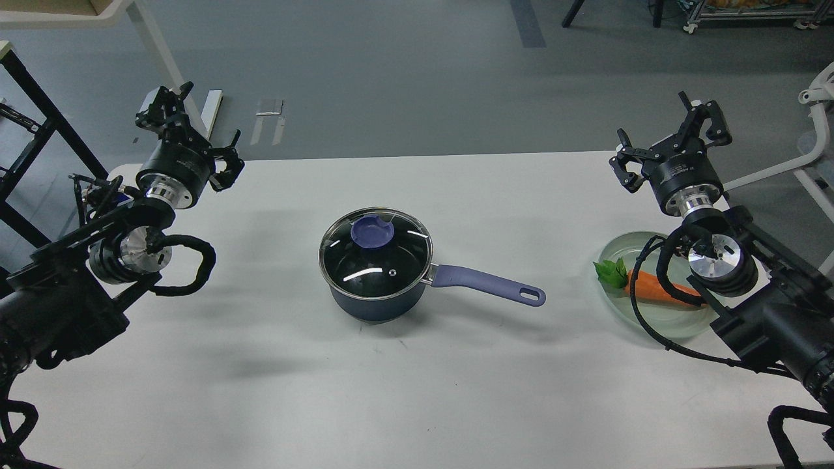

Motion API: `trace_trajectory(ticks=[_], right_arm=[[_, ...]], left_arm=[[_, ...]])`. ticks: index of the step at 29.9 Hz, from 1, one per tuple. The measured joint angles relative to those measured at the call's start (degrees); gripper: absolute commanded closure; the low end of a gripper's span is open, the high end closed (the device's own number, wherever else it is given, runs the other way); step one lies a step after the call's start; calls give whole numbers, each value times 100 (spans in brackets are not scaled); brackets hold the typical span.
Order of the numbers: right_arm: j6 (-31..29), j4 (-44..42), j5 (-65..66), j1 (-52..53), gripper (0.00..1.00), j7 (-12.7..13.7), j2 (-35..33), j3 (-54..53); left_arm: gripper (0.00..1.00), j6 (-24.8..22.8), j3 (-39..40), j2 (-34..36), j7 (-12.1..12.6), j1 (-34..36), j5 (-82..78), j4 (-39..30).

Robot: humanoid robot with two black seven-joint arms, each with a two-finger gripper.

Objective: Open pot lid
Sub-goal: 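Raise the right gripper up and away from the green plate, then lower the right gripper onto the lavender pan handle and grasp it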

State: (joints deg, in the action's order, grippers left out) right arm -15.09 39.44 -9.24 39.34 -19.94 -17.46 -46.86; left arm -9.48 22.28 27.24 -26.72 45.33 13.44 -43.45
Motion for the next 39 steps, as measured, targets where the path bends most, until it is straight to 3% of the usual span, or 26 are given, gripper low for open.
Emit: trace_trajectory(ticks=[12,21,29,39], right_arm=[[6,206,8,64,0,-2,-46,76],[76,1117,264,795,0,-23,-1457,1694],[666,2344,2450,1991,0,-27,-2403,2981],[1165,3715,5572,4003,1,-47,-2345,5830]], left_arm=[[1,-33,3,40,0,-2,0,-19],[1,-39,-79,294,64,-1,-102,-153],[1,-58,-88,480,476,37,-290,-306],[1,-56,-83,678,517,60,-317,-529]])
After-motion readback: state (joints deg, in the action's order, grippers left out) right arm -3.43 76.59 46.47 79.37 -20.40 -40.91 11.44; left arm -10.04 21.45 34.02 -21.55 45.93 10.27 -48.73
